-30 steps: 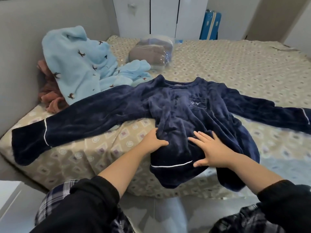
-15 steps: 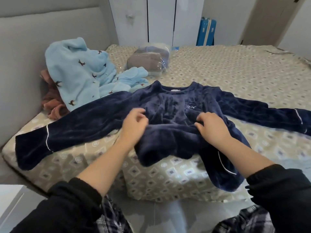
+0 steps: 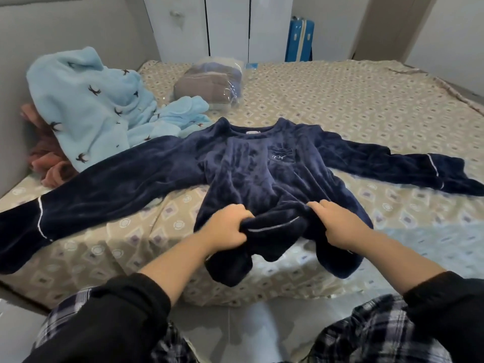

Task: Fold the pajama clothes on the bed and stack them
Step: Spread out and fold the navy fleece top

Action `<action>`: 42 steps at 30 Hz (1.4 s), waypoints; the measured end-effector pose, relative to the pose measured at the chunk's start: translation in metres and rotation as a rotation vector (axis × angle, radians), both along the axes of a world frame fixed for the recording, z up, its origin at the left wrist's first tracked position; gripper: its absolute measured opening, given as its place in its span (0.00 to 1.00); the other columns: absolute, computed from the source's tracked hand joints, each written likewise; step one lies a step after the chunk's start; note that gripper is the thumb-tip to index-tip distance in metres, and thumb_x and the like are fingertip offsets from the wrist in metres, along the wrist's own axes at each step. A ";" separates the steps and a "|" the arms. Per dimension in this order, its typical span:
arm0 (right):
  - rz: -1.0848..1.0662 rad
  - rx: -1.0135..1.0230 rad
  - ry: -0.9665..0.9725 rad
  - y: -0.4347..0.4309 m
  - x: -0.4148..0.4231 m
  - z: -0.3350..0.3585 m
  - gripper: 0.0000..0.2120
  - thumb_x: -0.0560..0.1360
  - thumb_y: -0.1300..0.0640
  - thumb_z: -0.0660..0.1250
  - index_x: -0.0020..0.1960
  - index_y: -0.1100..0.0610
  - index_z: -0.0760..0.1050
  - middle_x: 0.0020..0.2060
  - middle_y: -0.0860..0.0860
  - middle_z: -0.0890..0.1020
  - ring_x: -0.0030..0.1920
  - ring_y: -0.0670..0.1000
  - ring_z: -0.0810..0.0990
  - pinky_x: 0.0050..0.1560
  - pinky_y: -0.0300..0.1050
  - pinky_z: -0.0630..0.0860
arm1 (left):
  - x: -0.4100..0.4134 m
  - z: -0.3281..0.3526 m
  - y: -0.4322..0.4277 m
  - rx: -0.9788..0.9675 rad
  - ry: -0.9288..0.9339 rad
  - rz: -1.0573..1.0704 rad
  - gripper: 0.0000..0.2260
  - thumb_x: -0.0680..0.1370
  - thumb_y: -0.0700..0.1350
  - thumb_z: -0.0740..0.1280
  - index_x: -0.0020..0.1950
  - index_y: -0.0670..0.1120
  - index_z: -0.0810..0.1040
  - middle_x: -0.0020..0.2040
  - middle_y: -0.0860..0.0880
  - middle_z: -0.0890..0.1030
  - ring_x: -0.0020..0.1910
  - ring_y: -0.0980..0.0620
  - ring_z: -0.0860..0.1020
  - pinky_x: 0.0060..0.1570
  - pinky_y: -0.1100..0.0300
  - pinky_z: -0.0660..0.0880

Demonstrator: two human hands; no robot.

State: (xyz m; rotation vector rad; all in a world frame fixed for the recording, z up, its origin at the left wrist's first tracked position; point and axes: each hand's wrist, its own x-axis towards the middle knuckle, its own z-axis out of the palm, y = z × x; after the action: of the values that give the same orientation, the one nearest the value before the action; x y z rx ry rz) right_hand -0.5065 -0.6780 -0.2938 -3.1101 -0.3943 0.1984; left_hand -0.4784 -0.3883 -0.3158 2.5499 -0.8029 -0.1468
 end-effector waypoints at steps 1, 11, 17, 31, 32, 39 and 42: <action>-0.004 0.072 0.075 -0.003 0.005 0.011 0.23 0.69 0.68 0.62 0.61 0.52 0.69 0.51 0.50 0.75 0.55 0.54 0.74 0.43 0.43 0.68 | 0.010 0.011 0.008 -0.121 0.126 0.036 0.16 0.63 0.42 0.66 0.49 0.49 0.81 0.44 0.51 0.80 0.46 0.54 0.77 0.47 0.58 0.72; -0.320 0.156 -0.502 -0.009 0.059 0.064 0.16 0.76 0.52 0.67 0.59 0.59 0.73 0.54 0.60 0.78 0.54 0.63 0.76 0.51 0.55 0.72 | 0.064 0.083 0.000 -0.062 -0.658 0.288 0.18 0.73 0.43 0.64 0.62 0.45 0.76 0.56 0.43 0.79 0.55 0.40 0.74 0.54 0.45 0.71; -0.220 -0.084 0.148 -0.012 0.044 0.009 0.47 0.70 0.29 0.61 0.78 0.56 0.50 0.76 0.54 0.59 0.75 0.54 0.58 0.72 0.60 0.54 | 0.055 0.021 -0.003 0.515 -0.230 0.149 0.34 0.78 0.53 0.65 0.79 0.52 0.50 0.80 0.48 0.49 0.78 0.47 0.47 0.74 0.43 0.48; -0.559 0.474 -0.402 -0.013 0.052 0.028 0.18 0.77 0.52 0.64 0.65 0.58 0.69 0.52 0.60 0.81 0.52 0.63 0.78 0.46 0.51 0.72 | 0.107 0.102 0.017 0.033 0.228 0.019 0.06 0.73 0.48 0.71 0.37 0.56 0.78 0.36 0.59 0.81 0.42 0.56 0.79 0.45 0.57 0.72; -0.514 0.490 -0.341 -0.005 0.051 0.025 0.22 0.78 0.49 0.63 0.68 0.57 0.65 0.54 0.60 0.81 0.53 0.63 0.79 0.48 0.52 0.72 | 0.109 0.103 0.017 0.002 0.224 0.043 0.08 0.74 0.49 0.71 0.35 0.56 0.78 0.34 0.59 0.80 0.41 0.56 0.79 0.43 0.58 0.71; -0.318 -0.148 -0.053 0.022 0.038 -0.003 0.38 0.72 0.50 0.69 0.75 0.55 0.52 0.70 0.57 0.63 0.68 0.57 0.65 0.63 0.60 0.69 | 0.106 0.083 0.008 0.053 0.110 0.194 0.16 0.79 0.55 0.64 0.32 0.54 0.69 0.34 0.55 0.73 0.37 0.53 0.72 0.39 0.57 0.65; -0.243 -0.231 -0.264 0.007 0.058 0.021 0.16 0.74 0.59 0.64 0.62 0.54 0.72 0.58 0.55 0.72 0.58 0.57 0.71 0.52 0.50 0.71 | 0.106 0.096 0.013 0.148 0.004 0.276 0.12 0.77 0.58 0.64 0.39 0.53 0.74 0.39 0.53 0.76 0.41 0.51 0.75 0.39 0.56 0.67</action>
State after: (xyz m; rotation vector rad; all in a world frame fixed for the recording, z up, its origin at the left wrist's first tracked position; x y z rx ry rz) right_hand -0.4488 -0.6711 -0.2728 -3.3813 0.0136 -0.1835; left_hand -0.3720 -0.3758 -0.2202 2.7678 -0.4457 -0.1263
